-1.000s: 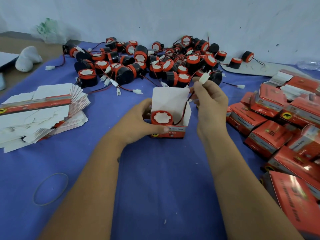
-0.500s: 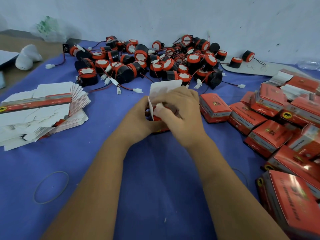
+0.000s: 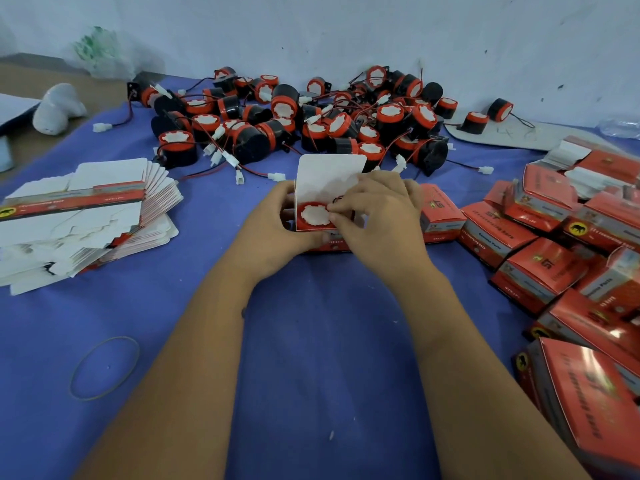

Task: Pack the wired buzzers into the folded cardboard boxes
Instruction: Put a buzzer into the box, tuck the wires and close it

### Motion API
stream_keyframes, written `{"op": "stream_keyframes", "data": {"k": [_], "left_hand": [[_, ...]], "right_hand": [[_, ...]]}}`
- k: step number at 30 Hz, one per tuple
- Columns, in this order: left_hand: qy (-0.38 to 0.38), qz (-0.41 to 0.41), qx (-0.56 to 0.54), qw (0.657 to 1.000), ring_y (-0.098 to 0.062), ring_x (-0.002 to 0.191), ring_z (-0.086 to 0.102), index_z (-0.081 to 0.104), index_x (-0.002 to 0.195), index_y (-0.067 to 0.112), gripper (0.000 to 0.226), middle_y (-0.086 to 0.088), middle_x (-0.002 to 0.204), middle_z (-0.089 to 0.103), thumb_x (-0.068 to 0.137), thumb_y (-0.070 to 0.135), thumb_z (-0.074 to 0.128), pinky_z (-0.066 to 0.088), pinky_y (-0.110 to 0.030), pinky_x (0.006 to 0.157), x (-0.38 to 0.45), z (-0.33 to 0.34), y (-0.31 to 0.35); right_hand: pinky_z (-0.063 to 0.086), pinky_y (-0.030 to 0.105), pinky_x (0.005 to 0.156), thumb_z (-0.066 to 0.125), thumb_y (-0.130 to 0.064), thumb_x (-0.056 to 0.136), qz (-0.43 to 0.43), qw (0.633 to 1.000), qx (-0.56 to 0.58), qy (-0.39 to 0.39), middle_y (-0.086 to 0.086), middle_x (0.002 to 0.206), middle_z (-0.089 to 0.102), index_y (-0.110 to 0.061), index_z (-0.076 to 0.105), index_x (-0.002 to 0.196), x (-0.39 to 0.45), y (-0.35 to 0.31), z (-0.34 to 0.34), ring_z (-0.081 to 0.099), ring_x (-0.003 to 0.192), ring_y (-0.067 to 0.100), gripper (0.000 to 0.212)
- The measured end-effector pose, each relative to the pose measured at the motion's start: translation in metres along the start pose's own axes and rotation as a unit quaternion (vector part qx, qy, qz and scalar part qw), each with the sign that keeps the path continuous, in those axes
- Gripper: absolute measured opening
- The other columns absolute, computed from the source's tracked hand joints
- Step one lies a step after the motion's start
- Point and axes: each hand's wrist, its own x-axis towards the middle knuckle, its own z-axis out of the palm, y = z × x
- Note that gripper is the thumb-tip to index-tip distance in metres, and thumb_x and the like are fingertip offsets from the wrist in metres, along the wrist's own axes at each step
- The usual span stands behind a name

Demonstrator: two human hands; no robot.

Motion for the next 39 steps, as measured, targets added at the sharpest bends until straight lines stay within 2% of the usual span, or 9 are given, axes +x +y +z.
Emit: {"op": "stream_keyframes", "data": {"k": [6,8,12,16,21,24,27,31,39], "left_hand": [[-0.025,-0.063,-0.085,0.994,-0.028,0.126,0.055,0.052,0.138,0.013,0.039,-0.006,0.122,0.067,0.101,0.006,0.041,0.051,-0.025,0.093,0.014,0.000,0.018],[-0.013,-0.051,-0.103,0.993,-0.013,0.116,0.063,0.064,0.124,0.029,0.040,0.003,0.119,0.070,0.104,0.019,0.031,0.052,-0.025,0.093,0.009,0.004,0.017],[0.043,-0.025,-0.116,0.992,0.011,0.091,0.065,0.062,0.101,0.045,0.033,0.030,0.091,0.071,0.103,0.018,0.044,0.047,-0.005,0.070,0.003,0.006,0.011],[0.071,-0.027,-0.048,0.996,-0.006,0.103,0.064,0.054,0.115,0.034,0.030,0.013,0.113,0.067,0.097,0.010,0.055,0.053,-0.021,0.082,0.010,0.014,0.007],[0.123,0.013,-0.061,0.990,-0.008,0.101,0.065,0.056,0.103,0.039,0.039,0.015,0.112,0.067,0.091,0.002,0.060,0.056,-0.027,0.074,0.006,0.017,0.010],[0.140,0.027,-0.051,0.988,-0.002,0.096,0.066,0.065,0.086,0.033,0.035,0.021,0.100,0.066,0.090,-0.001,0.061,0.056,-0.024,0.073,0.006,0.014,0.010],[0.072,-0.015,-0.095,0.993,0.006,0.093,0.066,0.074,0.085,0.023,0.039,0.016,0.107,0.069,0.093,-0.007,0.050,0.054,-0.015,0.068,0.006,0.003,0.011],[-0.021,-0.027,-0.072,0.997,0.016,0.106,0.055,0.076,0.101,0.025,0.047,0.022,0.123,0.064,0.092,0.000,0.038,0.045,-0.004,0.081,0.003,-0.017,0.009],[-0.079,0.032,0.032,0.996,0.022,0.113,0.045,0.062,0.115,0.044,0.039,0.029,0.134,0.051,0.085,0.020,0.072,0.044,-0.005,0.090,0.000,-0.023,0.001]], "right_hand": [[0.048,0.039,0.070,0.060,-0.019,0.093,-0.001,0.996,0.038,-0.078,0.002,0.103,0.057,-0.001,0.073,0.078,-0.001,-0.010,0.003,0.054,0.085,0.019,0.027],[0.049,0.037,0.074,0.056,-0.022,0.095,0.013,0.991,0.077,-0.106,-0.003,0.106,0.060,-0.007,0.074,0.089,-0.004,-0.015,0.003,0.056,0.088,0.015,0.024],[0.048,0.023,0.088,0.049,-0.017,0.098,0.125,0.963,0.232,-0.061,-0.007,0.115,0.061,-0.018,0.063,0.115,-0.001,-0.014,-0.003,0.060,0.105,0.006,0.022],[0.051,0.022,0.081,0.058,0.001,0.091,0.206,0.948,0.241,0.012,-0.003,0.112,0.051,-0.024,0.049,0.106,0.002,-0.009,0.003,0.062,0.092,0.003,0.030],[0.043,0.033,0.102,0.072,-0.010,0.084,0.304,0.911,0.277,0.021,-0.003,0.136,0.033,-0.036,0.036,0.136,0.001,-0.001,0.010,0.041,0.124,0.015,0.068],[0.048,0.023,0.094,0.056,0.002,0.092,0.243,0.927,0.283,-0.045,-0.009,0.113,0.059,-0.021,0.065,0.112,-0.001,0.004,0.005,0.056,0.102,-0.002,0.032],[0.048,0.009,0.081,0.039,0.020,0.089,0.250,0.906,0.336,-0.062,0.002,0.108,0.065,-0.001,0.071,0.107,-0.002,0.006,0.002,0.060,0.089,-0.004,0.041],[0.040,-0.004,0.073,0.042,0.008,0.094,0.287,0.879,0.335,-0.183,-0.018,0.115,0.066,-0.027,0.072,0.092,0.007,0.014,-0.009,0.055,0.108,-0.002,0.046],[0.045,0.022,0.103,0.073,-0.018,0.085,0.172,0.920,0.295,-0.195,-0.015,0.135,0.056,-0.024,0.064,0.126,-0.008,0.023,-0.011,0.046,0.128,-0.002,0.042]]}}
